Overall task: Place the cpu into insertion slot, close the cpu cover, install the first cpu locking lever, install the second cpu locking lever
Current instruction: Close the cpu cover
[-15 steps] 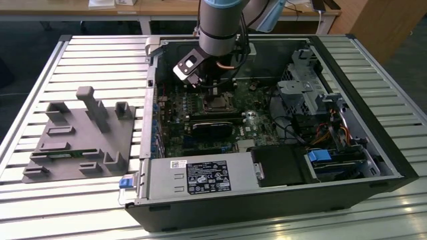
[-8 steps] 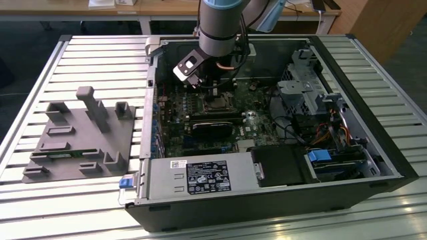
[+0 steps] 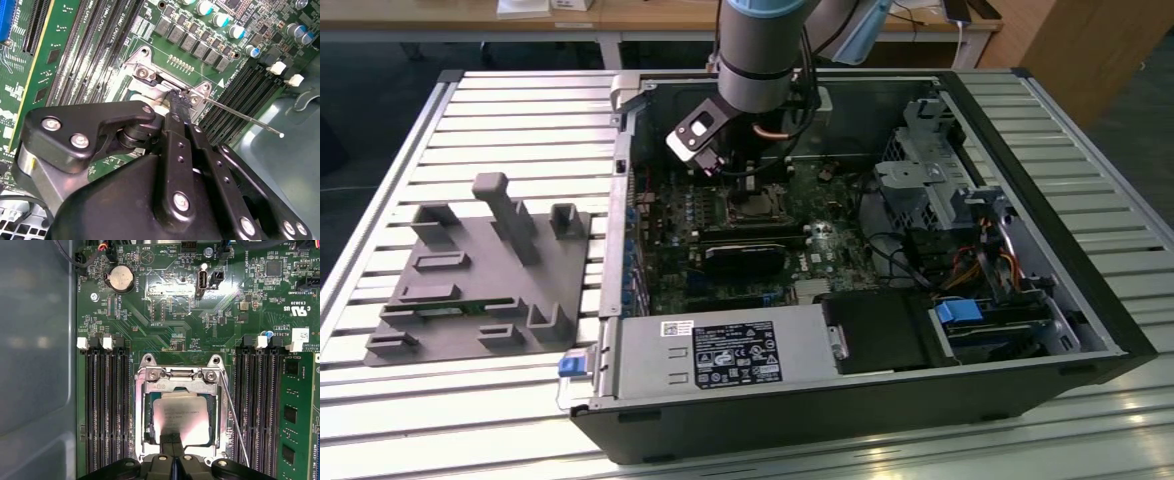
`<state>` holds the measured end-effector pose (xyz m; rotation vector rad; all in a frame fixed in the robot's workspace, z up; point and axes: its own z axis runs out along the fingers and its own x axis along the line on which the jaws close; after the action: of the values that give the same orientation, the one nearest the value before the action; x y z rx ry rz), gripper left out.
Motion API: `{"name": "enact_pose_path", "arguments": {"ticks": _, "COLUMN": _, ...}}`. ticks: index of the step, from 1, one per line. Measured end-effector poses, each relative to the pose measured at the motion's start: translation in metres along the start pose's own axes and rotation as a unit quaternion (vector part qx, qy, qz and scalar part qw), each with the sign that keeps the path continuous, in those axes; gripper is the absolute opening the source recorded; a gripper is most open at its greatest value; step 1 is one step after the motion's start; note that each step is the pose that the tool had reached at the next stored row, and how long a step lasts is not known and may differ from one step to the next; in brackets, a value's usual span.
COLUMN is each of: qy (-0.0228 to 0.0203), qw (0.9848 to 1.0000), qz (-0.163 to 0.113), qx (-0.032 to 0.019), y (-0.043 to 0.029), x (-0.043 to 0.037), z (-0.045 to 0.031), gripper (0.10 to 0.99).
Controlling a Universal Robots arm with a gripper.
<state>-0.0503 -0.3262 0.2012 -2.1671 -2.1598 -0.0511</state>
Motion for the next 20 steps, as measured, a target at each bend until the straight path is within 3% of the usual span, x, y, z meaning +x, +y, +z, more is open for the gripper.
{"name": "enact_pose_path", "arguments": {"ticks": 20, "qy": -0.0003, "qw": 1.0000, "qz": 0.000, "qx": 0.0002, "y": -0.0024, "x": -0.0027, "z": 0.0011, "gripper": 0.106}}
